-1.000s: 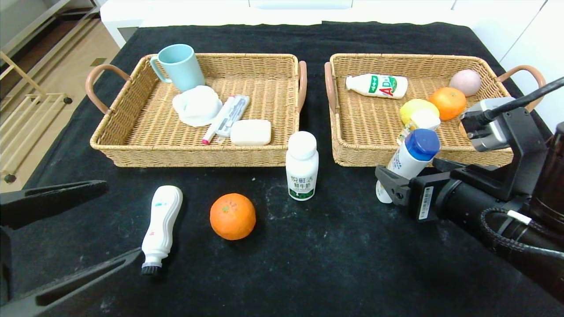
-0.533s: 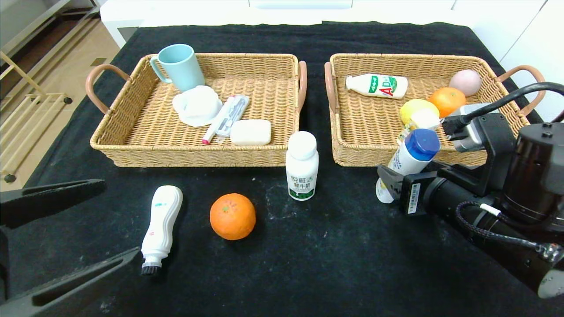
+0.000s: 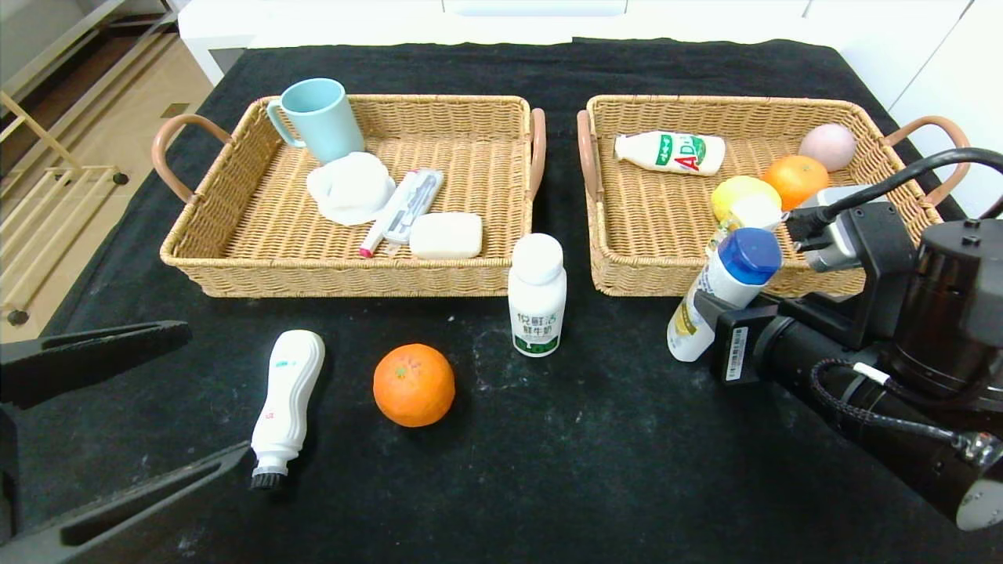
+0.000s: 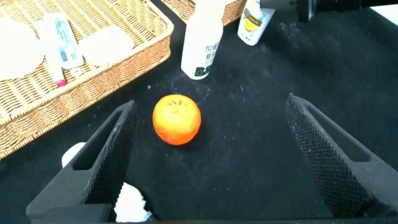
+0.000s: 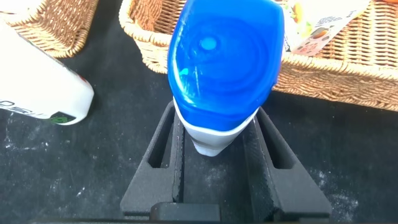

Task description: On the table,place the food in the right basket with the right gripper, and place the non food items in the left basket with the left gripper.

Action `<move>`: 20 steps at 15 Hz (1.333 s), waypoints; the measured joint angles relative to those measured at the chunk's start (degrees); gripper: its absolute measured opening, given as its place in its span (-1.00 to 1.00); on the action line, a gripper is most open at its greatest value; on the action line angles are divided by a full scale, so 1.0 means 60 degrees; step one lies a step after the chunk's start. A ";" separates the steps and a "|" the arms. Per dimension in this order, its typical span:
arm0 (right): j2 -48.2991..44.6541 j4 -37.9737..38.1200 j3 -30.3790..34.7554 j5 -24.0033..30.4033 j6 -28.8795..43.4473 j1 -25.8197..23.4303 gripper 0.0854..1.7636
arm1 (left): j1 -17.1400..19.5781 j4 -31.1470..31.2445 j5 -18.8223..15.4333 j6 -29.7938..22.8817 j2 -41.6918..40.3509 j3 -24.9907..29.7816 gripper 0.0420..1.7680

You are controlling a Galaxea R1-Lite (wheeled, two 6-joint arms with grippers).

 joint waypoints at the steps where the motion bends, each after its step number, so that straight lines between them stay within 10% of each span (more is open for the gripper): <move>1: -0.0008 0.0000 0.0000 0.0012 0.0000 0.0000 -0.33 | 0.0000 0.0000 -0.0004 0.0000 0.0004 0.0000 0.94; 20: -0.0597 0.1028 -0.0057 0.1382 -0.0199 0.3501 -0.33 | 0.0014 0.0004 0.0030 0.0000 0.0187 0.0002 0.94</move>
